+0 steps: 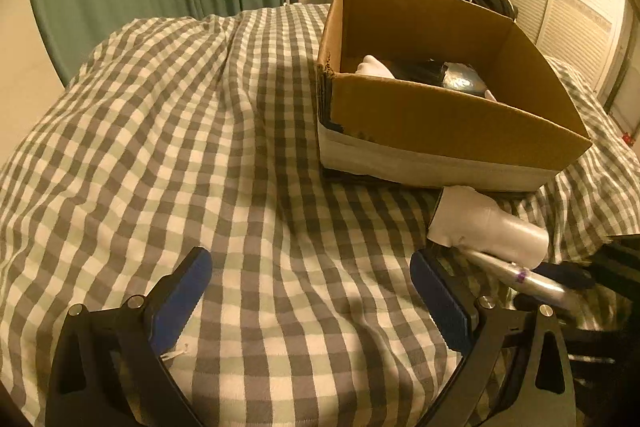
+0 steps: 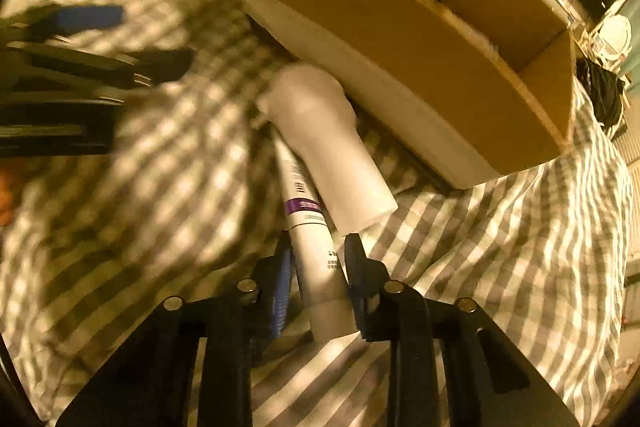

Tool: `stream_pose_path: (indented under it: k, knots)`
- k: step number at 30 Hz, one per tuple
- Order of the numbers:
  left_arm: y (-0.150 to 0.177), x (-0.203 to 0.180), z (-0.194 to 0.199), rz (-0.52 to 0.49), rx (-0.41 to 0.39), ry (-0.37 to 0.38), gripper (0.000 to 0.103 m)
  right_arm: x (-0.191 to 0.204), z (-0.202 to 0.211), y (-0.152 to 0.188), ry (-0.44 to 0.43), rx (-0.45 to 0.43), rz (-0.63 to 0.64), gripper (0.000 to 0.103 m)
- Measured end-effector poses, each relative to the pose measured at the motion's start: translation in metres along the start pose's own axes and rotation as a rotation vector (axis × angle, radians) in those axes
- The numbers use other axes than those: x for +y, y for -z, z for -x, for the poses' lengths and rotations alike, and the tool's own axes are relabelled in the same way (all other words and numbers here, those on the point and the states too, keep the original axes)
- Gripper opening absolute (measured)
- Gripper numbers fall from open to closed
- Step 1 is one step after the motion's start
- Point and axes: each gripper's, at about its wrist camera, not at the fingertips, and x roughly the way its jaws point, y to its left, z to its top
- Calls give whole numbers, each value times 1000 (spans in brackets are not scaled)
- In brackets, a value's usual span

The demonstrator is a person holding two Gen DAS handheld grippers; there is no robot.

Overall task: Organize objects
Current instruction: 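Grasp the white tube with the right tool while the left tool approaches the white bottle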

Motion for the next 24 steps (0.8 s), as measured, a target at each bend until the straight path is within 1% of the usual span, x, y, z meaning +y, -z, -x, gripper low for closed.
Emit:
stream_pose_path:
  k: [1, 4, 6, 8, 9, 11, 13, 14, 16, 18, 20, 24]
  knots:
    - [0, -2, 1, -6, -5, -9, 102, 1, 10, 4, -8, -27, -5, 20]
    - [0, -8, 5, -32, -21, -30, 102, -4, 36, 15, -3, -90, -48, 20]
    - [0, -16, 8, -56, -29, -33, 102, -14, 52, 23, 4, -128, -92, 20]
    - [0, -25, 10, -71, -30, -15, 102, -28, 65, 31, 13, -159, -135, 20]
    - [-1, -30, 11, -75, -28, 1, 102, -34, 74, 25, 25, -179, -162, 20]
    - [-4, -41, 11, -75, -20, 31, 102, -50, 86, 30, 61, -215, -213, 20]
    - [-7, -55, 10, -68, -6, 61, 102, -61, 87, 15, 94, -237, -260, 20]
    - [-9, -62, 8, -63, 0, 66, 102, -68, 95, 20, 100, -249, -286, 20]
    - [-14, -76, 4, -34, 9, 61, 102, -82, 98, 23, 57, -270, -334, 20]
    - [-19, -85, -2, 3, 17, 71, 102, -87, 95, 21, 46, -276, -343, 20]
    - [-22, -96, -11, 33, 33, 85, 102, -86, 91, 22, 55, -274, -331, 20]
    - [-22, -111, -32, 33, 62, 83, 102, -88, 88, 27, 49, -287, -332, 20]
